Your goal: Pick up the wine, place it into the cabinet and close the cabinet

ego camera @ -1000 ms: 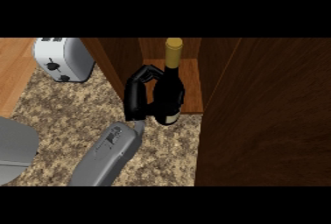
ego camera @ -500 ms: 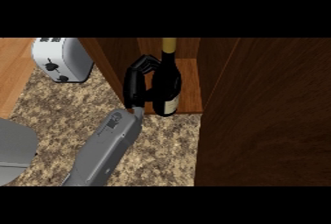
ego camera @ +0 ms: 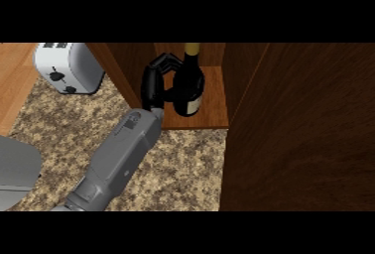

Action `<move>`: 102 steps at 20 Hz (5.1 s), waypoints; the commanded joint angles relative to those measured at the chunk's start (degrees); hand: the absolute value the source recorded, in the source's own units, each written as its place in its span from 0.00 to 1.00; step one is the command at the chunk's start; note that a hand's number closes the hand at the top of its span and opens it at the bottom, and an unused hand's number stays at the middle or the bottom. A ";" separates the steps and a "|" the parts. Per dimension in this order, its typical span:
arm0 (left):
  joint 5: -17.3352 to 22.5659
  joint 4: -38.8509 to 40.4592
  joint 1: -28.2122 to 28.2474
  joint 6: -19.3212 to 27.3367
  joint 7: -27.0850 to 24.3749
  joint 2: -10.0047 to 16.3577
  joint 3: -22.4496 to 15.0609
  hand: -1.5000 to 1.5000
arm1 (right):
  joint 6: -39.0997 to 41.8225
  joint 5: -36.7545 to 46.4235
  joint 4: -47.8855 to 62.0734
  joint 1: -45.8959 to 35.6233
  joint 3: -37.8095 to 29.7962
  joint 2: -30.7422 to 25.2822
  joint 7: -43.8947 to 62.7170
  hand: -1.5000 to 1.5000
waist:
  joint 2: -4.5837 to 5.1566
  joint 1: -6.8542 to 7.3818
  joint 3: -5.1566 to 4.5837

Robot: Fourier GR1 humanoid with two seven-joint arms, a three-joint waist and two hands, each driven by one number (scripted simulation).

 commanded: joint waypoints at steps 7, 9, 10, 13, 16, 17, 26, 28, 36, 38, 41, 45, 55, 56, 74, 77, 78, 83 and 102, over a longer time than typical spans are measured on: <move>0.34 12.50 -9.32 3.98 -7.54 -0.05 3.48 1.00 | 1.36 -6.74 -5.73 3.67 -1.92 -0.44 0.74 0.00 | 0.29 -1.13 0.02; -0.57 14.61 -10.47 2.24 -8.79 0.68 5.95 1.00 | -1.27 -2.33 -4.04 -0.35 0.95 0.99 2.21 0.00 | 0.24 -0.23 -0.02; -0.47 17.05 -10.69 1.43 -11.15 0.65 6.81 1.00 | 0.75 -4.35 -6.28 2.90 0.52 0.36 1.03 0.00 | 0.40 -0.99 -0.01; -0.39 18.53 -13.21 2.14 -10.50 -0.05 7.05 1.00 | 1.06 -1.74 -4.63 4.49 2.30 1.96 -2.33 0.00 | 0.29 -0.73 0.01; 1.65 20.76 -13.74 -0.30 -10.53 0.71 9.43 1.00 | 1.37 -1.47 -4.03 5.88 3.67 2.47 -2.70 0.00 | 0.37 -0.82 0.01; 2.57 21.75 -14.01 -1.09 -9.83 0.30 10.41 1.00 | 1.21 -4.13 -4.01 3.37 0.73 0.70 -0.62 0.00 | 0.47 -0.98 0.00; 6.59 25.96 -13.48 -5.09 -15.42 0.31 15.52 1.00 | -0.65 -2.20 -3.93 0.61 3.40 1.89 1.31 0.00 | 0.98 -2.04 -0.07; 5.90 26.46 -13.32 -5.57 -14.68 0.07 14.89 1.00 | -0.31 -4.19 -4.93 0.84 1.46 0.98 1.84 0.00 | 0.63 -1.36 -0.03; 5.16 30.07 -15.17 -4.05 -16.70 0.60 15.42 1.00 | 0.20 -2.95 -3.43 0.78 1.73 1.26 0.08 0.00 | 0.96 -2.11 -0.02; 4.56 31.32 -17.26 -1.28 -15.21 -0.06 15.17 0.00 | 0.61 -4.02 -0.86 -2.20 0.29 0.05 0.65 0.00 | 1.08 -2.11 -0.02; 3.95 31.96 -17.16 -2.64 -13.94 1.77 15.03 0.00 | 1.10 -5.26 -2.35 -1.09 -0.24 -0.45 1.34 0.00 | 0.96 -1.97 -0.01; 3.16 32.96 -16.58 -0.10 -15.02 0.96 14.96 0.00 | 0.78 -4.41 -0.57 -1.18 -0.37 0.97 -0.82 0.00 | 1.09 -2.10 -0.02; 0.57 34.59 -13.69 0.57 -16.97 1.37 13.69 0.00 | 1.56 -3.38 -3.11 2.00 1.48 1.61 -2.12 0.00 | 1.22 -2.96 -0.02; 1.36 34.18 -12.46 1.29 -19.28 -0.05 14.53 0.00 | 1.69 -2.89 0.11 -1.80 1.61 1.34 -2.73 0.00 | 1.66 -3.08 -0.08; -0.31 33.13 -11.47 -7.09 -22.55 0.45 14.68 0.00 | -0.72 -0.51 2.46 -4.72 2.93 2.19 -1.49 0.00 | 1.22 -1.78 -0.09; 0.37 32.98 -10.37 -9.92 -22.63 0.13 15.19 0.00 | 1.22 -2.26 2.53 -1.93 2.09 1.30 -2.80 0.00 | 1.11 -1.73 -0.05; 0.47 32.87 -12.56 -8.58 -20.69 0.39 15.37 0.00 | 1.19 -3.63 -1.34 0.92 2.56 1.20 -0.85 0.00 | 0.89 -1.97 -0.04; 0.96 32.29 -11.73 -10.85 -21.16 -0.07 15.24 0.00 | -0.65 -1.29 -1.37 -3.07 4.27 1.45 0.86 0.00 | 0.73 -1.29 -0.08; 15.62 19.68 -0.65 -11.69 -20.60 -0.07 0.27 0.00 | -2.08 -0.91 -1.95 -2.09 4.17 0.68 1.55 0.00 | -0.64 -1.24 0.00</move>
